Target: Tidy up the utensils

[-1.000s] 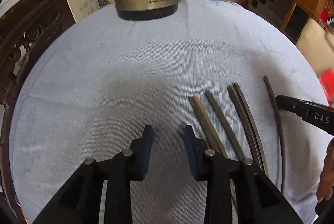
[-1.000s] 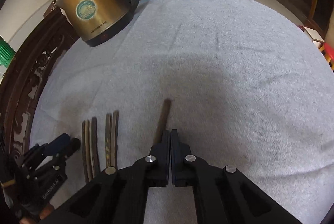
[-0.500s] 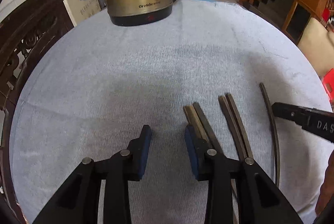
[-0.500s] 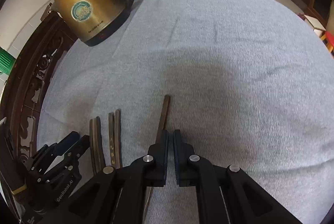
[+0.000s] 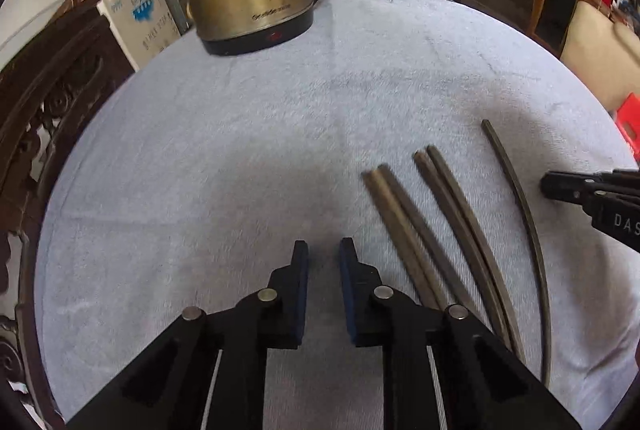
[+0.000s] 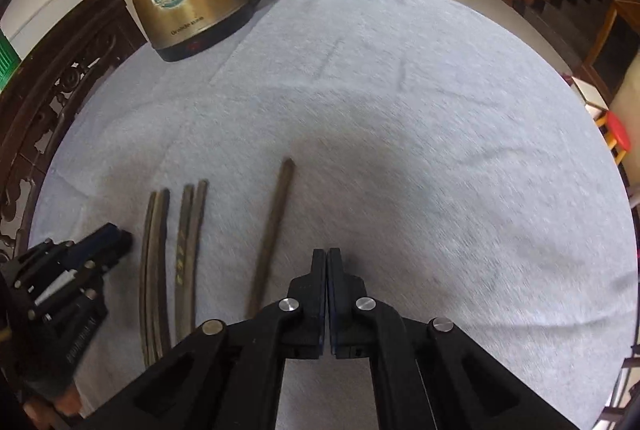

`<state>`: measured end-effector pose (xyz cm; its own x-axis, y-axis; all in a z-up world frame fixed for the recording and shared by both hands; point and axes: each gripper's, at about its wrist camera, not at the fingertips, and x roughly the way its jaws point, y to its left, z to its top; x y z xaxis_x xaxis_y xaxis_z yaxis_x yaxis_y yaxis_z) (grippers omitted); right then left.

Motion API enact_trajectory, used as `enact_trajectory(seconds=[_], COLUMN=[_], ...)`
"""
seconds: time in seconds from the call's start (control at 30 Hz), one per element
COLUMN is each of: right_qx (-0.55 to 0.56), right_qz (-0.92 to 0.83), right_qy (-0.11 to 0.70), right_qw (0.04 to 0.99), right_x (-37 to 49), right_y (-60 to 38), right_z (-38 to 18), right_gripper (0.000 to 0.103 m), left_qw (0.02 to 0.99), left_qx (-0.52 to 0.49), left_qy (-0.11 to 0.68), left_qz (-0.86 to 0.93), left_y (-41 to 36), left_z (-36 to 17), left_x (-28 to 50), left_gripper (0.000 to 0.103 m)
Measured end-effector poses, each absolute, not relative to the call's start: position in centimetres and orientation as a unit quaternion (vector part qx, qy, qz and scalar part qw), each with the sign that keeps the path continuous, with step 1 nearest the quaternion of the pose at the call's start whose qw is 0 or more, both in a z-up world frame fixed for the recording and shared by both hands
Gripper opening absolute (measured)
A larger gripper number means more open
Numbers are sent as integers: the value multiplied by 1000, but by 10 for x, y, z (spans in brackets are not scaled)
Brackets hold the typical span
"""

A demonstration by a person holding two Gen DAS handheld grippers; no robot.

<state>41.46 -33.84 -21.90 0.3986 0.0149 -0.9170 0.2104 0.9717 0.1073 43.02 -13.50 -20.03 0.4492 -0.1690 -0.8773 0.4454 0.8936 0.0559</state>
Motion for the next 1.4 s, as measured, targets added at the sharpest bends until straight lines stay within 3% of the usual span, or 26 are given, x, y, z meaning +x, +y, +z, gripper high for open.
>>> enact_trajectory(seconds=[0.17,0.2,0.3,0.33,0.43,0.47,0.53,0.73,0.83,0.97,1.1,1.4], right_qx=[227,252,280,271,242,225,197,132,121,117,124,153], right_qz=[-17,-15,-17,-19,-21,-28,-36,-55,-54,-56,-51,-29], right_qy=[538,531,510,504,501,504,513,520,526,531,533,532], right_qw=[811,809,813,820,831,833,835,842,840,837,835,833], right_x=[404,402,404,408,423,429,438,449,447,439,418,387], right_y=[-365,-370,-378,-376,-364,-359,-349,-332,-336,-340,-349,-364], right_z=[-222,-223,-219,-216,-210,-210,-214,-223,-224,-225,-221,-221], right_gripper=[5,12,56,56,54,51,31,11,9,8,8,8], left_qw=[838,840,840,840,838,838,839,841,836,835,838,836], left_qx=[57,58,74,85,88,88,85,109,61,89,98,105], left_qy=[501,496,493,494,496,494,489,471,480,478,481,491], left_qz=[-210,-213,-216,-209,-209,-213,-223,-242,-259,-258,-240,-220], left_y=[-119,-122,-131,-136,-144,-146,-146,-150,-142,-154,-159,-134], left_z=[-193,-190,-189,-192,-199,-200,-202,-204,-199,-200,-203,-205], left_x=[433,430,423,425,433,432,432,416,413,409,411,424], left_gripper=[16,19,28,29,31,39,48,58,58,58,67,68])
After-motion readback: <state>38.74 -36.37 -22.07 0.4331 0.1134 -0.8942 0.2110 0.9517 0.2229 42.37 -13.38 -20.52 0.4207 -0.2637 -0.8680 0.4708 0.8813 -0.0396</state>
